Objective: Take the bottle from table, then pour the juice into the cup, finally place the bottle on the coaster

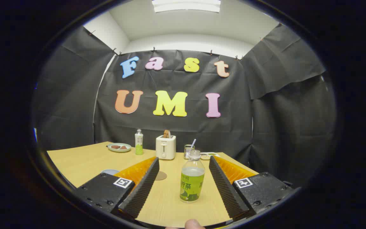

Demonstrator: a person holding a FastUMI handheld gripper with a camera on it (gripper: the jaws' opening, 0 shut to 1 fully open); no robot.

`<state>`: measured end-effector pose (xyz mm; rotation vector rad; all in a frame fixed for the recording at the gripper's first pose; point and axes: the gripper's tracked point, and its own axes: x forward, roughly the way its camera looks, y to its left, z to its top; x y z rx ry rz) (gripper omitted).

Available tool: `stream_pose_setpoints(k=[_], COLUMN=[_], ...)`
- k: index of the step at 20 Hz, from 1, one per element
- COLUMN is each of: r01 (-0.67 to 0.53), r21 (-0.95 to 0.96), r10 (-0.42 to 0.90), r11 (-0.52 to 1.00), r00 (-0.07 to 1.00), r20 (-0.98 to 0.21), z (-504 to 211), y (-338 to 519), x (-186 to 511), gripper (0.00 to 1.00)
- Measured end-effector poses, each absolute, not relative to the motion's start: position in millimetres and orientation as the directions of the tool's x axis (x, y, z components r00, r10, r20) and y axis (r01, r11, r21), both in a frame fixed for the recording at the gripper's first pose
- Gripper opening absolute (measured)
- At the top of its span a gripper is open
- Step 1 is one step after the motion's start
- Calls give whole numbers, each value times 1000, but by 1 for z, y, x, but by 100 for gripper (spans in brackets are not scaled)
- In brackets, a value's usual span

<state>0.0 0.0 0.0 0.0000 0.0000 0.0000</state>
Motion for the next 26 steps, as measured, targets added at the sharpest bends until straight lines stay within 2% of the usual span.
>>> stream_pose_setpoints(k=[26], r01=[-3], r21=[22], r10=[3], r11=[1000], r00=[1000], r20=[3], z=[0], y=[5], x=[8], gripper=[100])
